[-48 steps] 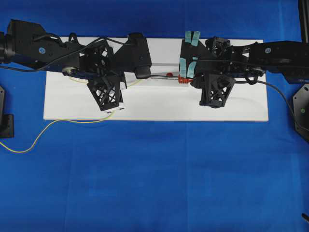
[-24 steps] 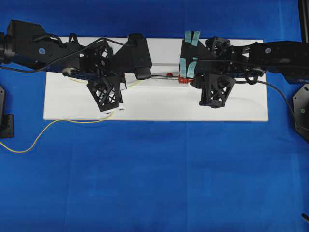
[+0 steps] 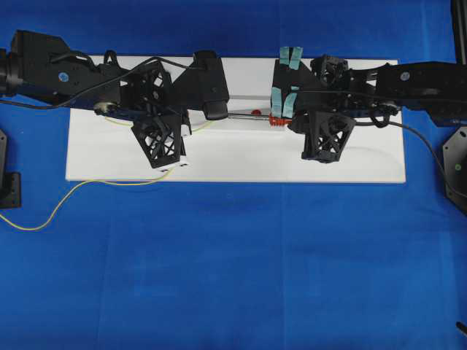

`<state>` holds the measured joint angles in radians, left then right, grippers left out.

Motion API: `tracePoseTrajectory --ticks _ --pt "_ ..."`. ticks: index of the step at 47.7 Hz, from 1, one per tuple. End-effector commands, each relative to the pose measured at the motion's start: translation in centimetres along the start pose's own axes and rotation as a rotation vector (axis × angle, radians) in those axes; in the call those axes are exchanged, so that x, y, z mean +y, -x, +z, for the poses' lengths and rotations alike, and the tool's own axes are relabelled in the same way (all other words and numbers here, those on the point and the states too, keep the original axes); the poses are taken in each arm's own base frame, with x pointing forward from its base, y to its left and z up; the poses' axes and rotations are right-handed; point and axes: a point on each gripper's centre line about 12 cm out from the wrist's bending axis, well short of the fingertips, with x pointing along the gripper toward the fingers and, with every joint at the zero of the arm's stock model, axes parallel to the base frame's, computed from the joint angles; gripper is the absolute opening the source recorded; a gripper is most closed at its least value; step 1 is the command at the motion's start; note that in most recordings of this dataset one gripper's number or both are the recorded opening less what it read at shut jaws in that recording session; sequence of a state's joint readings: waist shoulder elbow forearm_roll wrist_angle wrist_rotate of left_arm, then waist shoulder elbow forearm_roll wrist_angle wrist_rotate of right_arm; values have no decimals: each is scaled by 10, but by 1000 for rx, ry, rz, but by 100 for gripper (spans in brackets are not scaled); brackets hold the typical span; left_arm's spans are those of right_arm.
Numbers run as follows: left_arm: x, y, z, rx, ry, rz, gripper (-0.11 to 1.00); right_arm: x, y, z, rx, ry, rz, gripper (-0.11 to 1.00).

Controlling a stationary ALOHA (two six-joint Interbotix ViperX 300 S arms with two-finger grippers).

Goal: Touch the tip of the soldering iron to the tip of the solder at the mark.

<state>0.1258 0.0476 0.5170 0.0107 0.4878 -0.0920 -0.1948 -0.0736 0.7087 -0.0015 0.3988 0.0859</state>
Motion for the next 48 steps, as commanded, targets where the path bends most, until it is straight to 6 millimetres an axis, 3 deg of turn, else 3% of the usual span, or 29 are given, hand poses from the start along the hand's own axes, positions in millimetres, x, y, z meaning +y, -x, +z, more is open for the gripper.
tracePoseTrajectory --ticks 1,11,24,32,48 --pt "-1 7 8 -31 -3 -3 3 0 7 12 -41 2 2 6" --pt "-2 22 8 -32 -2 -4 3 0 6 12 -40 3 1 6" --pt "-8 71 1 -89 -16 -19 3 0 7 12 -40 6 1 6" --pt "-6 89 -10 -127 -7 -22 3 0 7 13 -43 9 1 6" --pt "-6 92 -15 -150 -10 -25 3 1 16 15 -63 9 2 6"
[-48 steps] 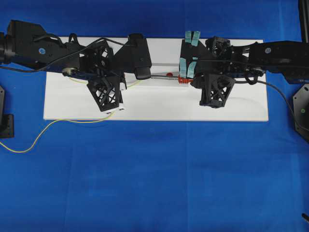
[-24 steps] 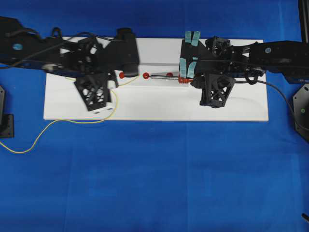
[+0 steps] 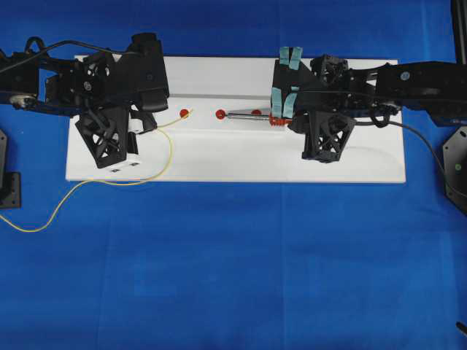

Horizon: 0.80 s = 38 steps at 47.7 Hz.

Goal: Touch the tip of the soldering iron to the tip of the solder at the mark.

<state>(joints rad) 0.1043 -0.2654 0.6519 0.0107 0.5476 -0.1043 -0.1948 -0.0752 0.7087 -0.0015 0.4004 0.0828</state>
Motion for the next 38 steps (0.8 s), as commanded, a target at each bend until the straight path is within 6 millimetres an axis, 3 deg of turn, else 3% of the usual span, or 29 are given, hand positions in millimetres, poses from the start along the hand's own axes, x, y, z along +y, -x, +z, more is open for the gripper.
tracePoseTrajectory --ticks 1,11,22,27,38 --pt "-1 7 7 -34 -4 -4 3 0 18 15 -68 6 3 6" --pt "-2 6 6 -36 -2 -5 3 -3 57 7 -139 13 -3 6" --pt "-2 5 6 -40 -1 -6 3 -14 85 -28 -163 17 -32 6" --pt "-2 4 8 -43 5 -6 3 -15 92 -36 -176 23 -36 6" --pt "-3 -7 20 -62 13 -9 3 -16 89 -45 -135 30 -41 6"
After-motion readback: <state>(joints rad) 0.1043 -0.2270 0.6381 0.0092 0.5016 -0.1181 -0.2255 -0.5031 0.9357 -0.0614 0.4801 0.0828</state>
